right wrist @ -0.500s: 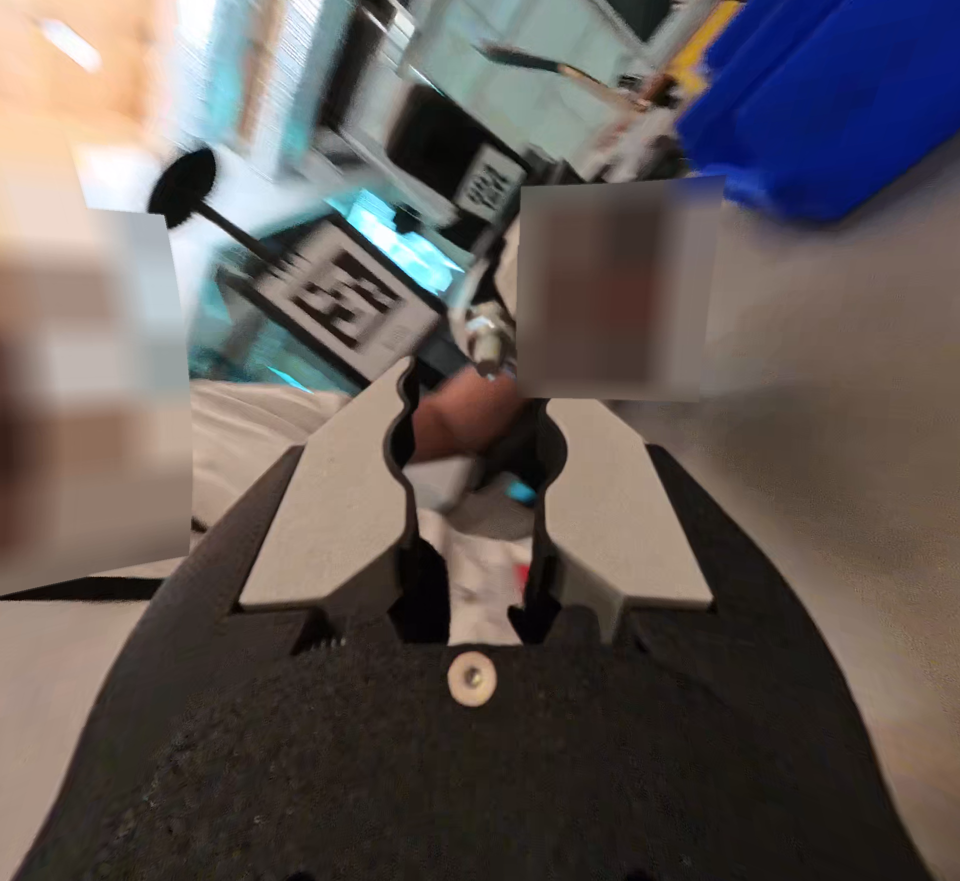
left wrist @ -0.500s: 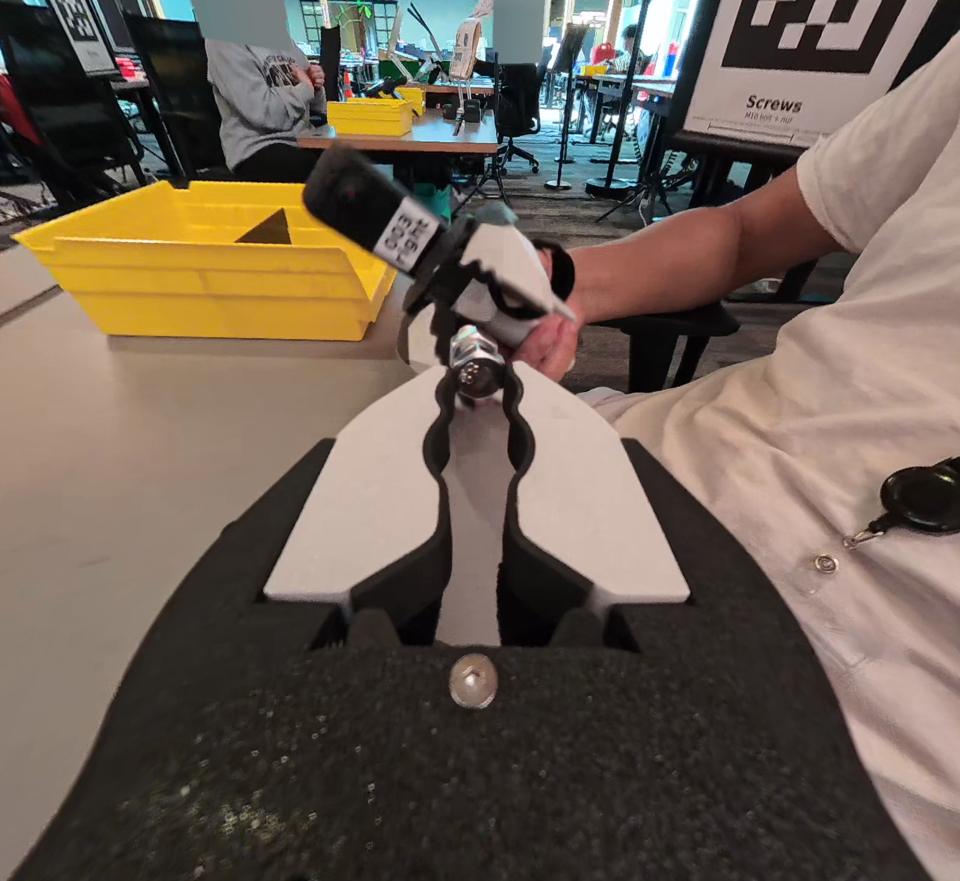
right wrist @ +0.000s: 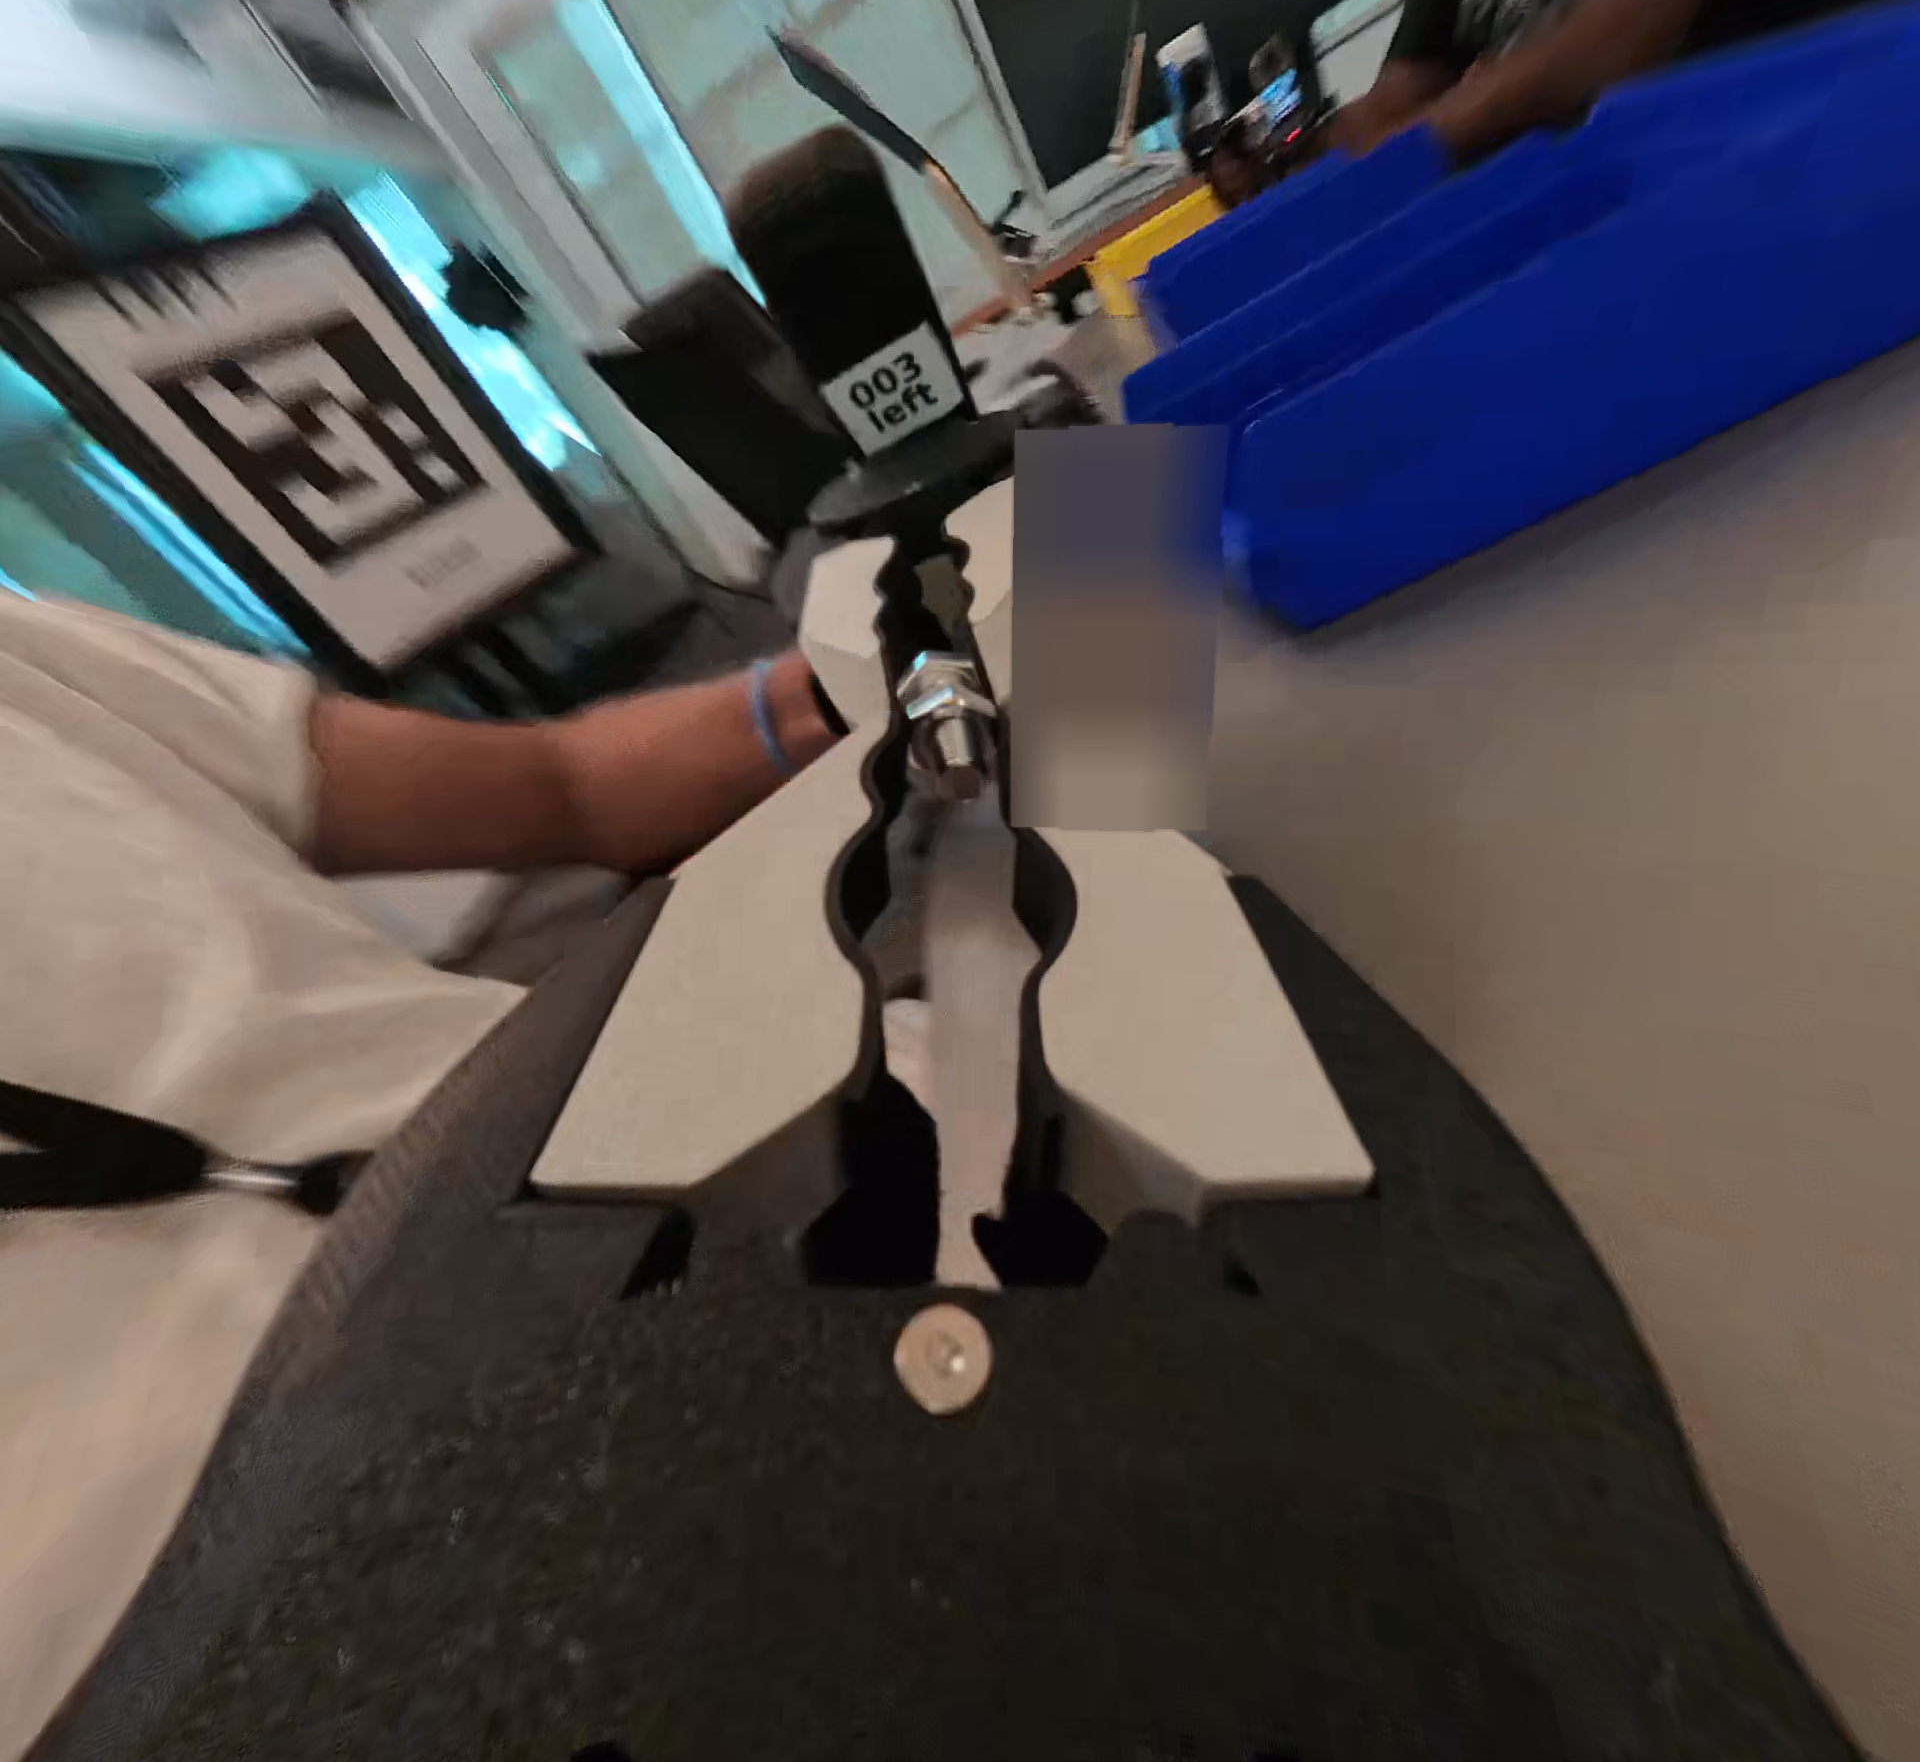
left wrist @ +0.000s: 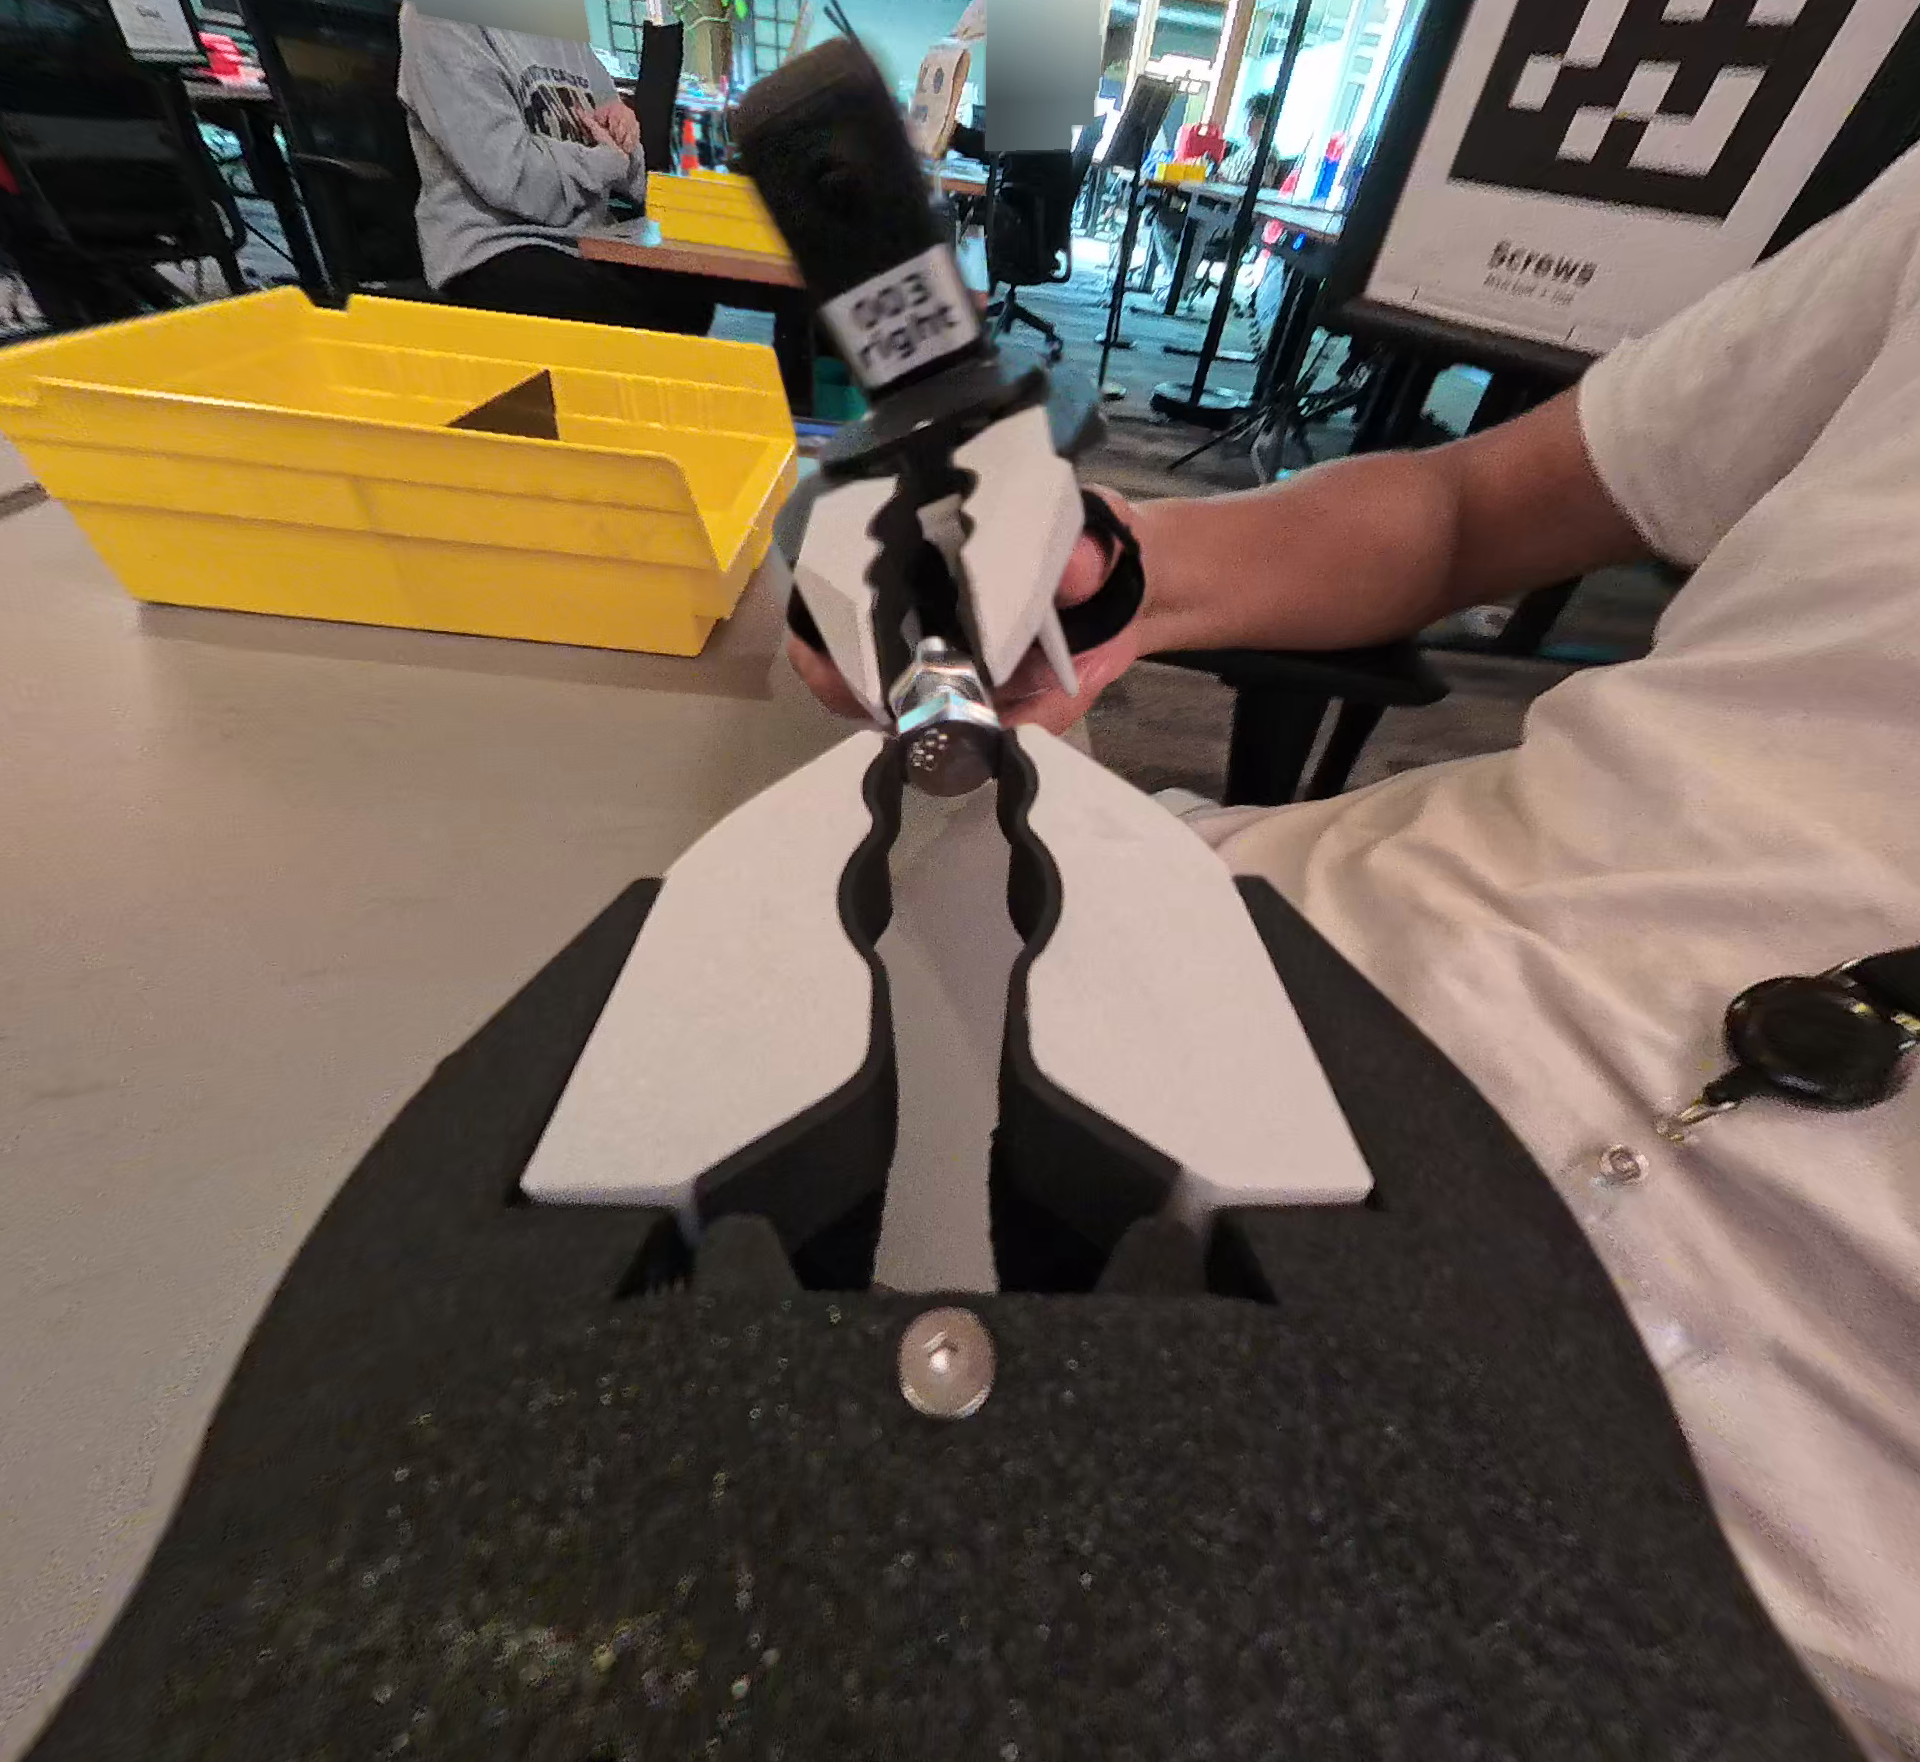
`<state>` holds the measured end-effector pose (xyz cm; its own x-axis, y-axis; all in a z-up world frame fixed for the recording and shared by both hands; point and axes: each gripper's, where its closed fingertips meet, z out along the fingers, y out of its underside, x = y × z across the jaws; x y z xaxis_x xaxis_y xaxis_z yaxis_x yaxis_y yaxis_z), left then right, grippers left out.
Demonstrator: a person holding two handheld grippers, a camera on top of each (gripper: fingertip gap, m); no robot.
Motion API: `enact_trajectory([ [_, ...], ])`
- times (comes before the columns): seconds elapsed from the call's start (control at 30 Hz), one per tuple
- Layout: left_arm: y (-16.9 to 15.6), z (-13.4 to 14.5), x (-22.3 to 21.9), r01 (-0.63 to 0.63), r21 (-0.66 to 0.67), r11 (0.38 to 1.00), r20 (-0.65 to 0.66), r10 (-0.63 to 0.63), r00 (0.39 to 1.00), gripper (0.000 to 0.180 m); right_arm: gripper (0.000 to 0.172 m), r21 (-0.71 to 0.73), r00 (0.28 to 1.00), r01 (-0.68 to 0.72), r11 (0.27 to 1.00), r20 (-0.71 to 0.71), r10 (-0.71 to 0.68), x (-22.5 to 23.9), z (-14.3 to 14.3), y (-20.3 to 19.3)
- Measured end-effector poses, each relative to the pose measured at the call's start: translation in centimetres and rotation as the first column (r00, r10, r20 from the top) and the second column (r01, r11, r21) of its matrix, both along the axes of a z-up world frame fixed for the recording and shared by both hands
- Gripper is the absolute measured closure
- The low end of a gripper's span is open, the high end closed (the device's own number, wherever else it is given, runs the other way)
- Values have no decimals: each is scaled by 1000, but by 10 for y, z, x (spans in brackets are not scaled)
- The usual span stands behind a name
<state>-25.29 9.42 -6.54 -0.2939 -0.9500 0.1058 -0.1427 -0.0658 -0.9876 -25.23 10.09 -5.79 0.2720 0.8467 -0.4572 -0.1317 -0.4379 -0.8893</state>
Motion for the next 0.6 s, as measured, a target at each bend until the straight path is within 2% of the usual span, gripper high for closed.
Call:
enact_trajectory([
  [0.07,-1,2,1,20,-76,997,6,-19,1000,163,155,279,978,61,958,173,-113,1,0,-2],
  [0.1,-2,3,2,32,-109,994,9,-31,999,163,155,435,946,60,899,262,-189,2,-1,-3],
  [0.13,-3,3,3,40,-134,990,9,-39,999,163,155,588,897,39,808,336,-288,3,-1,-5],
  [0.2,-5,1,5,45,-163,986,-2,-46,999,163,155,837,748,-88,541,414,-519,6,-3,-6],
  [0.23,-6,-2,6,40,-169,985,-18,-44,999,163,155,901,649,-196,388,415,-637,7,-5,-6],
  [0.3,-6,-6,7,36,-181,983,-41,-44,998,163,155,911,490,-399,102,305,-817,9,-7,-6],
  [0.33,-6,-6,7,39,-190,981,-40,-47,998,163,155,890,451,-457,-1,231,-862,9,-7,-6],
  [0.37,-6,-6,7,38,-193,980,-38,-47,998,163,155,882,440,-469,-43,191,-877,9,-7,-6],
  [0.4,-4,-5,7,33,-190,981,-38,-41,998,163,154,895,447,-444,-33,189,-874,9,-8,-4],
  [0.47,-2,-1,5,26,-186,982,-21,-31,999,163,138,932,481,-357,63,241,-843,11,-9,0],
  [0.53,3,2,3,1,-170,986,-4,-2,1000,163,126,959,569,-199,203,282,-773,12,-2,0],
  [0.6,10,3,1,-32,-149,988,3,32,999,163,123,922,681,3,387,281,-676,16,6,3],
])
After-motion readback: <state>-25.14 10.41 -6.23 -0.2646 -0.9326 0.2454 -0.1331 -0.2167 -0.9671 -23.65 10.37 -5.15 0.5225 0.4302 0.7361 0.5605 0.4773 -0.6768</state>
